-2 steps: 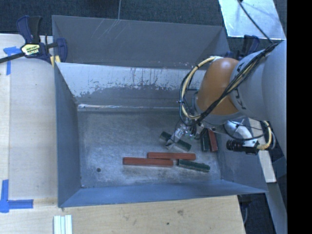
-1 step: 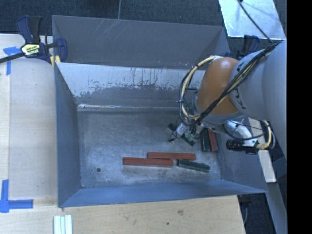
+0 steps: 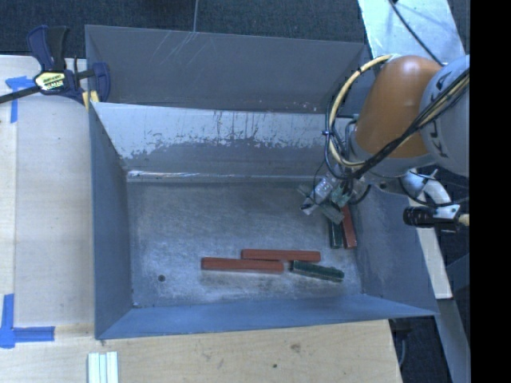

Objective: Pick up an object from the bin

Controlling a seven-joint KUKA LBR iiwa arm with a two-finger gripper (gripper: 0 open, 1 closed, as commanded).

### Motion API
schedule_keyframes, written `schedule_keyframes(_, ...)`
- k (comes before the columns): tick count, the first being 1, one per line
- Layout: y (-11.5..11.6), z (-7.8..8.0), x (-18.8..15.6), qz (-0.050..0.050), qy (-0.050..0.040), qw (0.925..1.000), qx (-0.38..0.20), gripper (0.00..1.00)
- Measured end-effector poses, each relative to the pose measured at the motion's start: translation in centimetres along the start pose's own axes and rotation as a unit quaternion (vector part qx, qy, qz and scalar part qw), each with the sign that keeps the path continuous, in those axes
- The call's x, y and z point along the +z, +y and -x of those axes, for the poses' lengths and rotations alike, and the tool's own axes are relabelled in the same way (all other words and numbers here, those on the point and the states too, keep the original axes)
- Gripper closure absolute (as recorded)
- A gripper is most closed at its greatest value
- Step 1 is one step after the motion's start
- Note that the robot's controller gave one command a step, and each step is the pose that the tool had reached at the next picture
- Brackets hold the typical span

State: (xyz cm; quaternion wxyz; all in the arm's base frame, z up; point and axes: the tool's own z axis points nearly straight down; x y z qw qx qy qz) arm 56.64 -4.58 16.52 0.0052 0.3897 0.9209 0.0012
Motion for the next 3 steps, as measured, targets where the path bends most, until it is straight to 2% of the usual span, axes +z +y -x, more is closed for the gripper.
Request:
schedule_keyframes(1,5.4,3.4,-1.0,0.000,0.0011,0.9999,-0.014,1.00)
schedule_keyframes(2,2.9,2.4,-2.9,-0.003,0.0034,1.0000,-0.008,1.00)
schedule_keyframes(3,8.2,0.7,-9.0,0.001,0.0012,0.9433,-0.332,1.00)
